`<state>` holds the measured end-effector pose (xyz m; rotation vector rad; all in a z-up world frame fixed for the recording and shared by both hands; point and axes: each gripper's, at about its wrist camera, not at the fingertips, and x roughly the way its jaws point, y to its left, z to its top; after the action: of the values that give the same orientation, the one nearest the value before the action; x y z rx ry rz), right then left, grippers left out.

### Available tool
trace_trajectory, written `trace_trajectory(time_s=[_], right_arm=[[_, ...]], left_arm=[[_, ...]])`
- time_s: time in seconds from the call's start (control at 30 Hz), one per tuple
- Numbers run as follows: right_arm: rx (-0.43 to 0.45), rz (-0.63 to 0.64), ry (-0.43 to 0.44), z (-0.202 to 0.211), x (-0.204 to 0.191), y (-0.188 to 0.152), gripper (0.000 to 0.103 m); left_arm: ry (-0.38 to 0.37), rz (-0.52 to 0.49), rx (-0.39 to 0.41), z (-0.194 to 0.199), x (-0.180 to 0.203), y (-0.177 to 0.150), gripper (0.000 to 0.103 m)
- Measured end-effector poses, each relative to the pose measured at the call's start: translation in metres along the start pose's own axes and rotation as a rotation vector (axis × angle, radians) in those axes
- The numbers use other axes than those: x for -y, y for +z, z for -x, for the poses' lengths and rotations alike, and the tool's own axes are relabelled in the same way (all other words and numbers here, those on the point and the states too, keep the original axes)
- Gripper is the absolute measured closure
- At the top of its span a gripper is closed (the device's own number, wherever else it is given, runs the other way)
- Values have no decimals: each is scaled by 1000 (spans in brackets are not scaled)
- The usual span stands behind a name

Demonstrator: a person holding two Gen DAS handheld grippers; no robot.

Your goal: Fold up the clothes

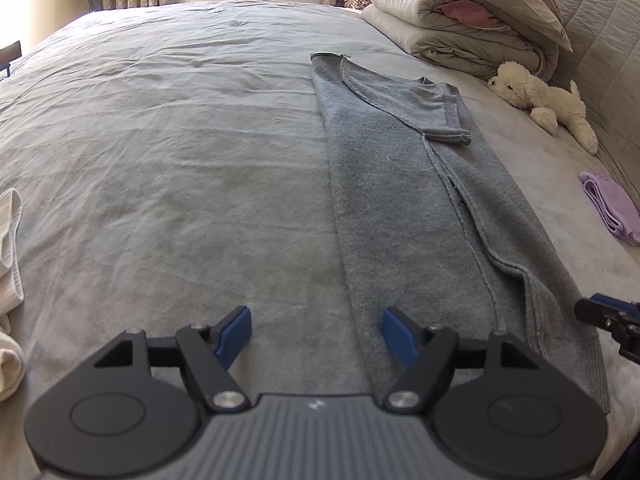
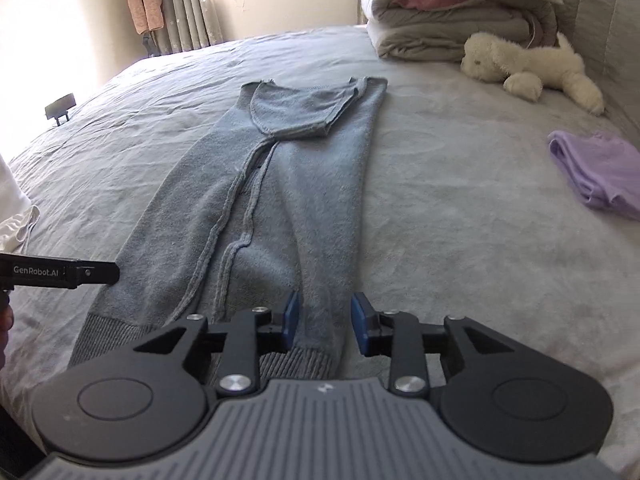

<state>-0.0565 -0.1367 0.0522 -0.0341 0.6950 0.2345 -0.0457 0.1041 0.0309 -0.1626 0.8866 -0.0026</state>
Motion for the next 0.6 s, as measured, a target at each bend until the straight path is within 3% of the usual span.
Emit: trace_trajectory(time_s=[0.07,0.17,0.23,0.33,0.47,0.6], right_arm=[[68,66,42,10,-11,1,61],[-20,91,217,3,-29,-3,61],[-96,144,218,-9,-43,-10,61],[-125,209,198,-10,-56,-16,95],[-95,210,290,11,-59,-10,96],[-160,289,218,-2,-72,-26,95]], left_arm=[[-4,-1,0,1,1,0,29],[-9,-3,-1,1,3,0,29],[-12,-3,-2,1,3,0,29],[-16,-1,-4,2,3,1,29],[-24,10,-2,5,2,3,29],[-25,3,-4,4,3,2,29]])
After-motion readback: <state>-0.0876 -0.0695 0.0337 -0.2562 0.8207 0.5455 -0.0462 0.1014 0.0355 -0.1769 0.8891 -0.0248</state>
